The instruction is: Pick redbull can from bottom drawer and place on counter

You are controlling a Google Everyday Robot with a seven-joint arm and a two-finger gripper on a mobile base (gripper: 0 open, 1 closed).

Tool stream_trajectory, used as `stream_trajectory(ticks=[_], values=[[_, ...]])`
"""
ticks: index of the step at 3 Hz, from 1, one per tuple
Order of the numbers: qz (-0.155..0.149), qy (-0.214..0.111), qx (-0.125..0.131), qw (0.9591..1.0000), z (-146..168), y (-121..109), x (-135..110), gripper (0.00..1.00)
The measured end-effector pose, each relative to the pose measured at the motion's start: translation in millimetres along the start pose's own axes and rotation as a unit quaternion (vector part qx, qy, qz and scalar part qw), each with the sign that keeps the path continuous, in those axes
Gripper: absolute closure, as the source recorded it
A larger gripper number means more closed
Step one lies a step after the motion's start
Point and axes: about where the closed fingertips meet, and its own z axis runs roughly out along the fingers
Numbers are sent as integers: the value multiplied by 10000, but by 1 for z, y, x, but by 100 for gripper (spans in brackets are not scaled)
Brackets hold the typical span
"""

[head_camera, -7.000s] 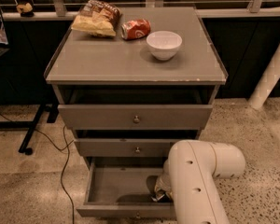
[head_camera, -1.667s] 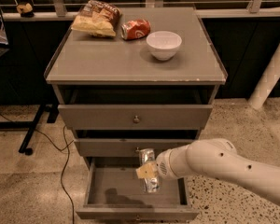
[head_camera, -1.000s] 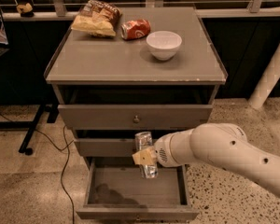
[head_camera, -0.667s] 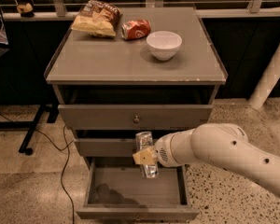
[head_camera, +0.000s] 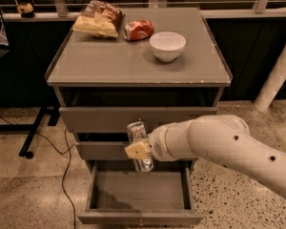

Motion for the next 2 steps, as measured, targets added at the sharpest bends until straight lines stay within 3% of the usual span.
stream_trajectory(ticks=[1, 2], values=[[-248, -118, -4, 9996, 2, -3, -43, 100], [-506, -337, -28, 9981, 18, -15, -141, 100]])
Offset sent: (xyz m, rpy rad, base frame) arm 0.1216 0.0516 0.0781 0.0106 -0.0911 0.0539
